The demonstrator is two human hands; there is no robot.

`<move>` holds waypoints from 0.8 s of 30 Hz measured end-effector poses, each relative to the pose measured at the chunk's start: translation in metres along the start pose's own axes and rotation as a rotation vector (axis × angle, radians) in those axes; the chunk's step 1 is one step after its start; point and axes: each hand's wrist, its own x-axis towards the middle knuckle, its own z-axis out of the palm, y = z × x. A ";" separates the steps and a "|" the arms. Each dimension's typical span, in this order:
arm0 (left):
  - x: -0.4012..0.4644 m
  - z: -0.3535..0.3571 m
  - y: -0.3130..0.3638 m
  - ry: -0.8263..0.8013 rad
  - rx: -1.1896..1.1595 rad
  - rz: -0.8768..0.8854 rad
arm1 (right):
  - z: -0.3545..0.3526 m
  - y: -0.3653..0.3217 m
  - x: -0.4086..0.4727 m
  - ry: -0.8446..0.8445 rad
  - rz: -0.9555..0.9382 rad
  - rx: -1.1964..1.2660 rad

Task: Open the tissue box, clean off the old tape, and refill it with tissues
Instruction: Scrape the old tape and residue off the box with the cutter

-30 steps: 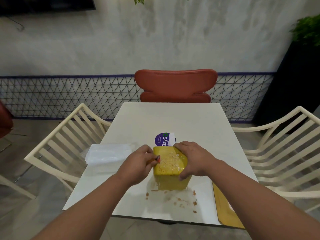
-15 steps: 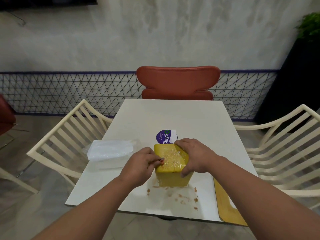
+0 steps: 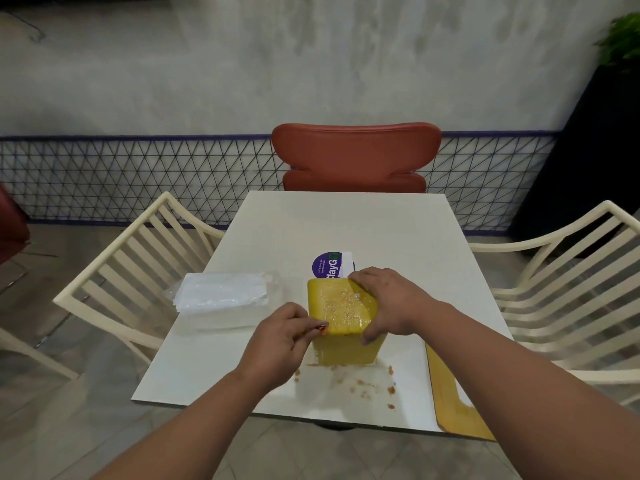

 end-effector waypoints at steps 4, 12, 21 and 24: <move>0.019 -0.003 -0.004 0.031 0.055 0.013 | 0.000 0.001 0.000 -0.011 -0.008 0.006; 0.020 0.000 0.004 -0.003 0.116 0.049 | 0.000 0.001 -0.003 0.007 -0.002 0.015; 0.058 -0.015 0.008 -0.056 0.225 -0.032 | 0.002 0.000 -0.004 0.009 0.008 0.021; 0.074 -0.024 0.017 0.014 0.136 -0.213 | 0.001 0.000 -0.003 0.001 0.011 0.004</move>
